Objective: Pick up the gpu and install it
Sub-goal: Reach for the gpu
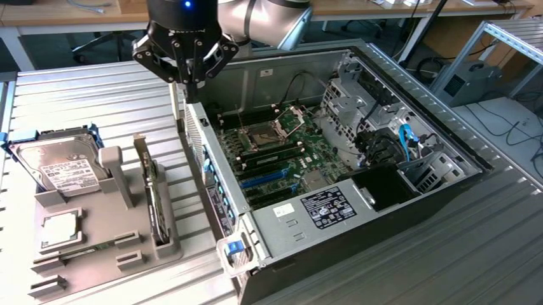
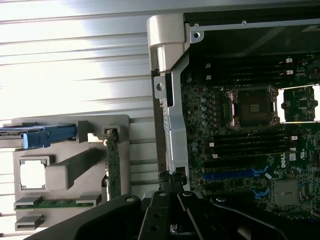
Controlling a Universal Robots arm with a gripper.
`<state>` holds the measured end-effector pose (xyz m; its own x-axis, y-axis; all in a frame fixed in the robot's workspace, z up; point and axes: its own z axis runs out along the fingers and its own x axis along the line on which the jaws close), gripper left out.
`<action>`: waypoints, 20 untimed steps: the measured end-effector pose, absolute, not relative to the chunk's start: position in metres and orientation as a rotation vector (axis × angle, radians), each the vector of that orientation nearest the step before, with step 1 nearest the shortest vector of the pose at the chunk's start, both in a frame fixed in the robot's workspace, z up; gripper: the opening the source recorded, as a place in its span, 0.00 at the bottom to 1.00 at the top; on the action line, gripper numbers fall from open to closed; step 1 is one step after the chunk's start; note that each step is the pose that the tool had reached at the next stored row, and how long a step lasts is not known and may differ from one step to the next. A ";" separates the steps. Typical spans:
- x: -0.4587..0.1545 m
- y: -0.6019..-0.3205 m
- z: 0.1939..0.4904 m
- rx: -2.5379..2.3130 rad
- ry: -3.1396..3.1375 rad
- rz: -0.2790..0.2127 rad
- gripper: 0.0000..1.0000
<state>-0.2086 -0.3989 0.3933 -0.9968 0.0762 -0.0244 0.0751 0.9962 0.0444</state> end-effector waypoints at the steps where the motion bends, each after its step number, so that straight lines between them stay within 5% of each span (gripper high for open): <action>1: -0.209 -0.399 0.393 0.118 3.112 0.068 0.11; 20: -0.215 -0.399 0.393 0.118 3.113 0.068 0.11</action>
